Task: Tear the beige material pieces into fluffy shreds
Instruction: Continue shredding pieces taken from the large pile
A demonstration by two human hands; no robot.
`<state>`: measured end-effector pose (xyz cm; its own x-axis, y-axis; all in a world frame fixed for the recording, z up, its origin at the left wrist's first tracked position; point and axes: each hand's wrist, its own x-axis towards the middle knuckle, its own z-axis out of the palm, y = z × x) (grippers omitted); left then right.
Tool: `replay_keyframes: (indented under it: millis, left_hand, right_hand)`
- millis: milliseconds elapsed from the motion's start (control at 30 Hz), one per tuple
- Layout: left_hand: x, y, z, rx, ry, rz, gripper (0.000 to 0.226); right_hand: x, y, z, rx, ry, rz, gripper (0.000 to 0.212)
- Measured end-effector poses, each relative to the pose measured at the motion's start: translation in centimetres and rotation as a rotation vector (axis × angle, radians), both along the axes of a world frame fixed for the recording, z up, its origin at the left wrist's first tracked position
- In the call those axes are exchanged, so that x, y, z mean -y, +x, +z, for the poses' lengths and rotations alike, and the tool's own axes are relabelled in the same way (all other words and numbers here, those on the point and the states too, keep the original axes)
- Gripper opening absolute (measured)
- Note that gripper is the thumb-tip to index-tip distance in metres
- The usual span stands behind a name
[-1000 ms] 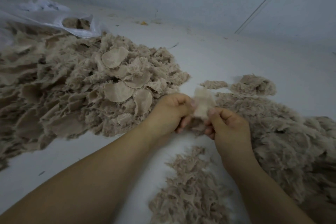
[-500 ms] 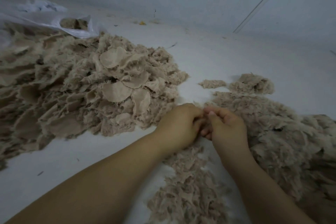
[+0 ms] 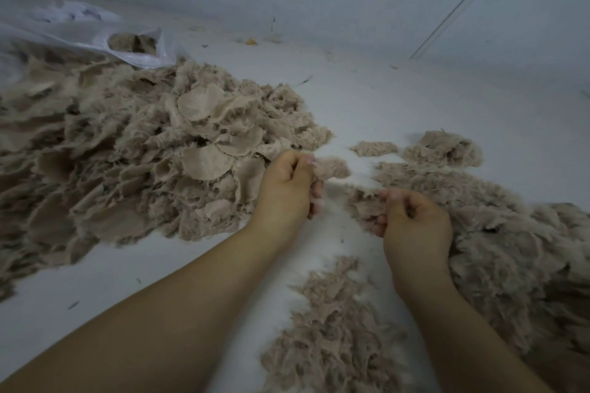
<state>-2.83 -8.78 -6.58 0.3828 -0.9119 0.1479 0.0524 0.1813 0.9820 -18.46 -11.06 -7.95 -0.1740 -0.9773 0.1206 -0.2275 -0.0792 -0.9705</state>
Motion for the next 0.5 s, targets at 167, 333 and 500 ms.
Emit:
replay_keyframes:
  millis: [167,333,500]
  left_hand:
    - [-0.5,-0.7,0.0,0.035,-0.035,-0.062,0.015]
    - [-0.6,-1.4,0.0,0.022,-0.020,-0.199,0.015]
    - [-0.7,-1.0,0.3,0.018,0.002,-0.260,0.012]
  right_hand:
    - [-0.5,0.3,0.1,-0.005,-0.042,0.141,0.038]
    - [-1.0,0.6,0.5,0.018,-0.093,0.283,0.033]
    - [-0.6,0.4,0.4,0.034,-0.108,0.262,0.030]
